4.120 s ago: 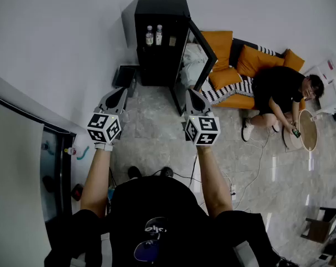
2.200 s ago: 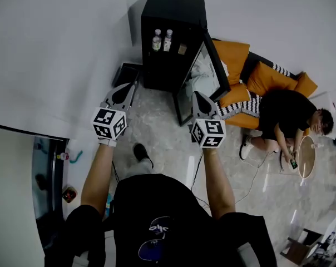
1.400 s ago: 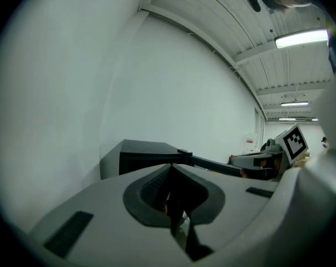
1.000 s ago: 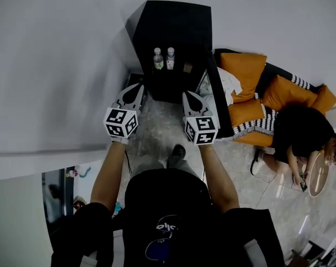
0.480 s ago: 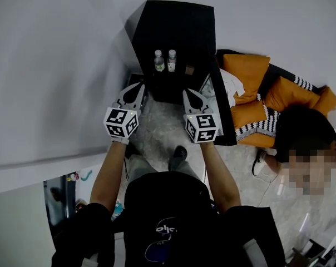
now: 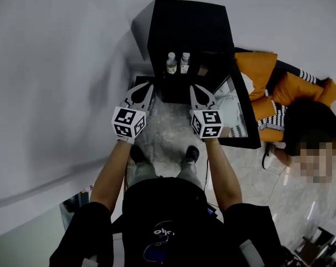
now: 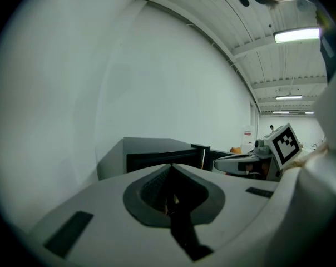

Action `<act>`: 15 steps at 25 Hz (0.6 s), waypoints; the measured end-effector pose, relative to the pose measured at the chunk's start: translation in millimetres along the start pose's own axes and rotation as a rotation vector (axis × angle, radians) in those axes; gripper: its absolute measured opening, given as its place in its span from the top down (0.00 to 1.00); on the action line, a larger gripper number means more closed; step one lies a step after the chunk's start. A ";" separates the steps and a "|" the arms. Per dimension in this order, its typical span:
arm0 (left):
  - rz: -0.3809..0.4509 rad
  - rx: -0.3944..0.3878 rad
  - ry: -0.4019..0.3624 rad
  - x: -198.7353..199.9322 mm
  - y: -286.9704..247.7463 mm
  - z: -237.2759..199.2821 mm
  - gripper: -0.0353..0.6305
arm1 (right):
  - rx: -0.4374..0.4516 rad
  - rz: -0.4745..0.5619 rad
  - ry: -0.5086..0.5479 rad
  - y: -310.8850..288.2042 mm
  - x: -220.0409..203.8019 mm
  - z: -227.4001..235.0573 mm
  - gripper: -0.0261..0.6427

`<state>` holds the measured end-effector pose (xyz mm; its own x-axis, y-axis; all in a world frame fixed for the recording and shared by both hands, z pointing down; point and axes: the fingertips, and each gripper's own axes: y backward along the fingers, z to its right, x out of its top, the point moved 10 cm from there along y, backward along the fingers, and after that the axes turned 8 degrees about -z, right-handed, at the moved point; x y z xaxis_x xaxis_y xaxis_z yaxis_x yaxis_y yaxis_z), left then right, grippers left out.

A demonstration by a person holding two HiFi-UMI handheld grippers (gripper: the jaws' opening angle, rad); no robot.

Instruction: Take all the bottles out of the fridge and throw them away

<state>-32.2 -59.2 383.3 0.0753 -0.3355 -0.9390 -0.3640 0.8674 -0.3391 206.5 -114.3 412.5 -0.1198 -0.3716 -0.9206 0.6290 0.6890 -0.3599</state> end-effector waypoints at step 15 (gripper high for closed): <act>-0.005 -0.062 -0.049 -48.5 -73.4 -55.3 0.95 | -0.074 0.014 0.007 -96.1 -31.3 12.2 0.96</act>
<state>-60.5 -127.0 456.9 0.1223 -0.3204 -0.9393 -0.4206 0.8406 -0.3415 159.2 -176.4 477.8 -0.1174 -0.3573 -0.9266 0.5724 0.7381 -0.3572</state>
